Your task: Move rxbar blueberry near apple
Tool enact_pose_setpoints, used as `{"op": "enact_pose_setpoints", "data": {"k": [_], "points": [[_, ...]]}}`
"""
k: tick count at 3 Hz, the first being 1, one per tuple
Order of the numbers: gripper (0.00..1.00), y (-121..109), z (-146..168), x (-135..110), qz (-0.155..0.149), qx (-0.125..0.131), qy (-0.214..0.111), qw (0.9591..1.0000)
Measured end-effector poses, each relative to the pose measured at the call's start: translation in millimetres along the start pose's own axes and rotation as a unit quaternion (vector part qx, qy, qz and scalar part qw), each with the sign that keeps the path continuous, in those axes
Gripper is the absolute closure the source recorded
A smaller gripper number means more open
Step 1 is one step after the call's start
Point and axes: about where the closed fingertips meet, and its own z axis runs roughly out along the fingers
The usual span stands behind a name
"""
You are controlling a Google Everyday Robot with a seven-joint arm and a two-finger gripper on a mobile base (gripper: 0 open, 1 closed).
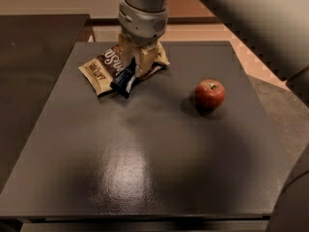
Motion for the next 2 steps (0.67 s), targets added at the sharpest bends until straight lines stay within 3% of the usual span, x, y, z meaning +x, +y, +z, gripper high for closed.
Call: {"op": "enact_pose_setpoints", "data": {"k": [2], "points": [[1.0, 7.6, 7.0, 78.0, 0.066, -0.007, 0.043, 0.9969]]}}
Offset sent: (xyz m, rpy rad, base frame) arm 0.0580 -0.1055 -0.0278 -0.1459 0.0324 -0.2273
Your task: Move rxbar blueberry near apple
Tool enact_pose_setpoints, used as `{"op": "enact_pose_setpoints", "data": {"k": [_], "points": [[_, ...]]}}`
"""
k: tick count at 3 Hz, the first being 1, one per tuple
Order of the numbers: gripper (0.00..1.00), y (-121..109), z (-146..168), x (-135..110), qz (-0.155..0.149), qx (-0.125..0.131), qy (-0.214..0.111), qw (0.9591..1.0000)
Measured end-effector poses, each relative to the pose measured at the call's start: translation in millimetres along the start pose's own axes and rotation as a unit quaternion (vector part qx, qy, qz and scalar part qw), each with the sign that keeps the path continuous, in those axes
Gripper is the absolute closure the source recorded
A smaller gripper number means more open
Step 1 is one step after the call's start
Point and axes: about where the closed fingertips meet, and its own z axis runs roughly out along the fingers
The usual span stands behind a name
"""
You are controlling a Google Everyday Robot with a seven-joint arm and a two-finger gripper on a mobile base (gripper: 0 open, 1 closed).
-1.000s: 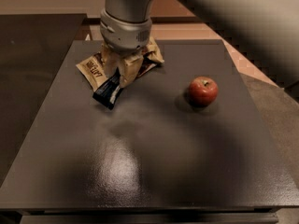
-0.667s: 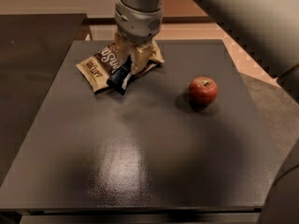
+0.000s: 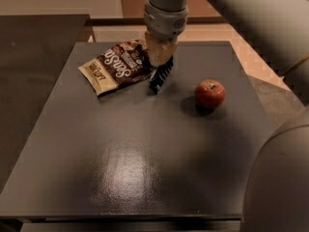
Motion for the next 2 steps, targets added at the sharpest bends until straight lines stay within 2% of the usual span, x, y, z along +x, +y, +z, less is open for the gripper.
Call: {"op": "enact_pose_setpoints", "data": {"k": [2], "points": [[1.0, 12.5, 10.7, 45.3, 0.041, -0.017, 0.024, 0.9988]]}}
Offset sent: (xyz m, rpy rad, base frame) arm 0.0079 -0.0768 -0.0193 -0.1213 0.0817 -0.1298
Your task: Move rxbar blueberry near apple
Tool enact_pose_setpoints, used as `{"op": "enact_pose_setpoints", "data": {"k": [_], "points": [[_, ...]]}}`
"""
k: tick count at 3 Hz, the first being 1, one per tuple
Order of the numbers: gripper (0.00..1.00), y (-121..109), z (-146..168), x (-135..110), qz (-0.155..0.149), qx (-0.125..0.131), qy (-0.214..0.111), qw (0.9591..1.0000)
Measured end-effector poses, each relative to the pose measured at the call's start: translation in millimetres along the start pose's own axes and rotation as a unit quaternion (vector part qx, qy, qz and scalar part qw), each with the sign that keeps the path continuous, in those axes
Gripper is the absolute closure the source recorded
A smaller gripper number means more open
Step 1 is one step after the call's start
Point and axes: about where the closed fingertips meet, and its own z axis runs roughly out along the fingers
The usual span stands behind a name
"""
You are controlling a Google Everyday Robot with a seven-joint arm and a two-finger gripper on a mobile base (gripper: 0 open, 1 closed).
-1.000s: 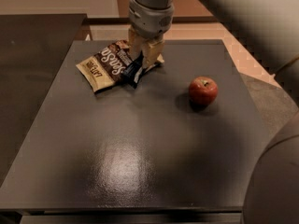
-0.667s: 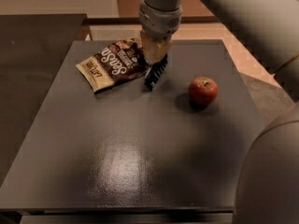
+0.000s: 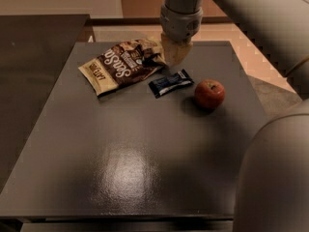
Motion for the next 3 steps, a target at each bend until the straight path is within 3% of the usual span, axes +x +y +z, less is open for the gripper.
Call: {"op": "enact_pose_setpoints", "data": {"k": [1, 2, 3], "points": [[1.0, 4.9, 1.0, 16.1, 0.012, -0.005, 0.007, 0.9999], [0.82, 10.1, 1.1, 26.6, 0.023, -0.008, 0.008, 0.9997], [0.59, 1.5, 3.1, 26.9, 0.022, 0.007, 0.009, 0.9997]]}}
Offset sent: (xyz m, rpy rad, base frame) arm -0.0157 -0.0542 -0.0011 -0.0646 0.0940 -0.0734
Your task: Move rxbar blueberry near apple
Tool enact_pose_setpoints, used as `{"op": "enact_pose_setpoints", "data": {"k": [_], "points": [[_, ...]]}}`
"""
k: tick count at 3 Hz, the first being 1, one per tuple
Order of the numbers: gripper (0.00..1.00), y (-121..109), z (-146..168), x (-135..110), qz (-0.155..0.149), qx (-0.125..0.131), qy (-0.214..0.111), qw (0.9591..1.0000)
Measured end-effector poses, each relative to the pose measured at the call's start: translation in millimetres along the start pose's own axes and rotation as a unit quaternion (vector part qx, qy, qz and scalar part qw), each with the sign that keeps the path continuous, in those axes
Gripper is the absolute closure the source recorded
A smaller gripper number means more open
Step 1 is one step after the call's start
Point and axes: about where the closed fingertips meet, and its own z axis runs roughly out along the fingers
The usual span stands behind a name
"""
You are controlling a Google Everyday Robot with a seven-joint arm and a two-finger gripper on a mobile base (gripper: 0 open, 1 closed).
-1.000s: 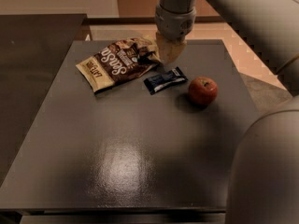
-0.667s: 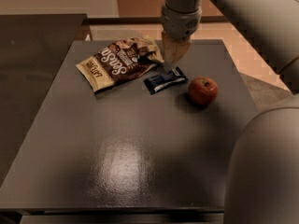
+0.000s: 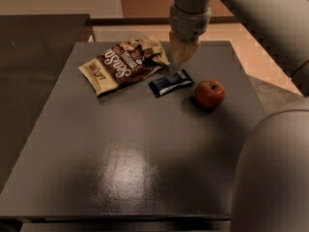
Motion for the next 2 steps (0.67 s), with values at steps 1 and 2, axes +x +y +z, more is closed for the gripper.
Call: {"op": "enact_pose_setpoints", "data": {"k": [1, 2], "points": [[0.35, -6.4, 2.0, 0.1, 0.0, 0.011, 0.0, 0.9999], [0.12, -11.3, 4.0, 0.0, -0.001, 0.018, 0.0, 0.9998]]}}
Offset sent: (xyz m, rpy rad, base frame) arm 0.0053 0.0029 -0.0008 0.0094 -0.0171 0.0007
